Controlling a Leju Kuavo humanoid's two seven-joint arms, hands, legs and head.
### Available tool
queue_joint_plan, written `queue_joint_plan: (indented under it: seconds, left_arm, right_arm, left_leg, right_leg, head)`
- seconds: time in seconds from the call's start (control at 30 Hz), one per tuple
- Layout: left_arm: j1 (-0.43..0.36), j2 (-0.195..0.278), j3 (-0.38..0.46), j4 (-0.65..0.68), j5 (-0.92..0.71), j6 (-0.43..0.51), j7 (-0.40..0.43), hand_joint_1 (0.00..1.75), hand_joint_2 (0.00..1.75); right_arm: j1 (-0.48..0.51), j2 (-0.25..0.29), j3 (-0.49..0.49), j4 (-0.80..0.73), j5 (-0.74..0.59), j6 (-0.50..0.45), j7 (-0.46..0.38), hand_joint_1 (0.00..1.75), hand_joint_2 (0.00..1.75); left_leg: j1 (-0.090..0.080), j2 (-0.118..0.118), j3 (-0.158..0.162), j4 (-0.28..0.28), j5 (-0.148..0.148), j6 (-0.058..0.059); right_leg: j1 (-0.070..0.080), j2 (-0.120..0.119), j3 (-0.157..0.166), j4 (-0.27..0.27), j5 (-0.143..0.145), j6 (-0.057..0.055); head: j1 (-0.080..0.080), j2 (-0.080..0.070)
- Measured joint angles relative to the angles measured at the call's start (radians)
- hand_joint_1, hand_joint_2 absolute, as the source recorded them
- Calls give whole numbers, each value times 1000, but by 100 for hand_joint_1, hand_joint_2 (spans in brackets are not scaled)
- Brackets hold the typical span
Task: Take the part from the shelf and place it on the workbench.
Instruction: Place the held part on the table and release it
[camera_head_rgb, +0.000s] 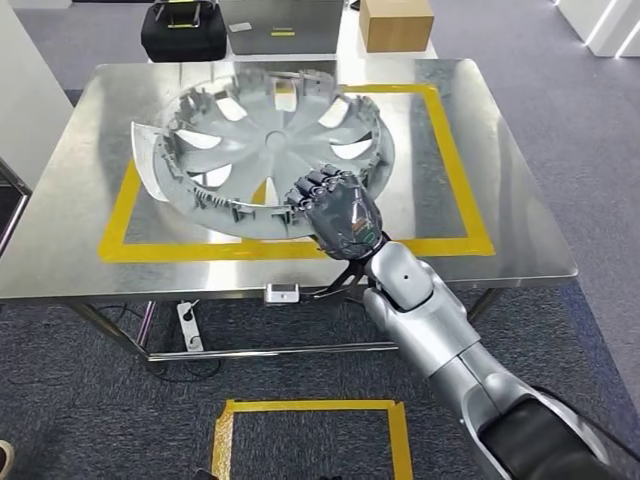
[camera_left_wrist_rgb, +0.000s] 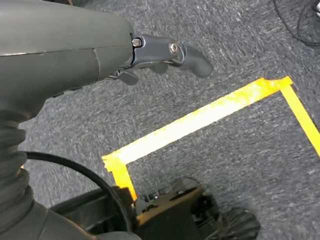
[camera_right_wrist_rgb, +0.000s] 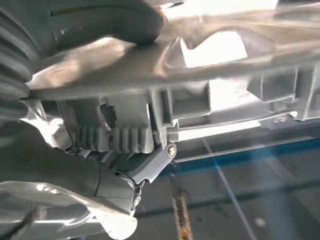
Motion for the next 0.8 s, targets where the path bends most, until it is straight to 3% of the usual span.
queue_joint_plan:
  seconds: [0.07,0.17,0.2,0.23,0.3,0.37,0.53,0.57,0.63,0.7,0.73,0.8]
  left_arm:
    - [-2,2,0,0,3,-1,-2,0,175]
    - [-2,6,0,0,9,-4,-5,0,175]
    - [-1,8,0,0,10,-5,-5,0,175]
    - [-1,9,0,0,9,-6,-6,0,175]
    - [-4,12,-3,0,4,-6,-7,0,175]
    - [-8,14,-7,0,-1,-5,-7,0,175]
    - [-10,19,-17,0,-5,-4,-5,0,175]
    - [-11,20,-19,0,-5,-4,-6,0,175]
    - [-13,20,-22,0,-5,-4,-6,0,175]
    - [-14,21,-25,0,-5,-4,-6,0,175]
    - [-14,21,-25,0,-5,-4,-6,0,175]
    - [-15,21,-26,0,-5,-4,-6,0,175]
  right_arm:
    - [-20,4,2,41,3,0,12,175,175]
    - [-56,12,5,111,21,0,54,175,175]
    - [-70,13,6,138,22,0,69,175,175]
    - [-86,14,3,170,22,0,86,175,175]
    - [-127,15,-8,249,25,0,130,175,175]
    - [-181,15,-28,348,35,0,185,175,175]
    - [-283,-15,-79,556,53,1,289,175,175]
    - [-291,-23,-85,582,56,1,295,175,175]
    - [-300,-36,-92,623,61,1,301,175,175]
    - [-301,-44,-96,654,63,1,303,175,175]
    - [-302,-47,-98,665,64,1,305,175,175]
    - [-305,-52,-101,682,73,3,312,175,175]
  left_leg:
    - [2,5,-51,82,3,-13]
    - [14,9,-157,215,-57,-33]
    - [17,9,-176,221,-66,-37]
    - [20,10,-182,201,-51,-40]
    - [25,10,-161,95,42,-46]
    - [22,10,-140,4,100,-42]
    - [19,8,-132,-19,115,-4]
    - [20,8,-129,-22,116,2]
    - [19,9,-128,-22,112,10]
    - [17,10,-125,-22,108,15]
    - [16,10,-123,-21,106,16]
    - [14,10,-115,-21,99,15]
  right_leg:
    - [-9,-4,20,-13,-5,-4]
    - [-15,-4,38,-16,-23,-4]
    - [-17,-3,45,-15,-30,-2]
    - [-19,-2,53,-13,-37,1]
    - [-23,-2,69,-10,-51,8]
    - [-23,-1,73,-7,-58,18]
    - [-24,-5,59,11,-81,46]
    - [-25,-6,41,45,-100,50]
    - [-25,-6,-23,166,-152,54]
    - [-25,-6,-82,263,-172,54]
    - [-24,-6,-88,263,-156,52]
    - [-23,-6,-47,158,-82,45]
  head:
    - [-4,0]
    - [-6,0]
    - [-6,0]
    - [-6,0]
    - [-6,0]
    - [-7,0]
    - [-3,0]
    - [-1,0]
    - [3,0]
    - [4,0]
    - [4,0]
    - [4,0]
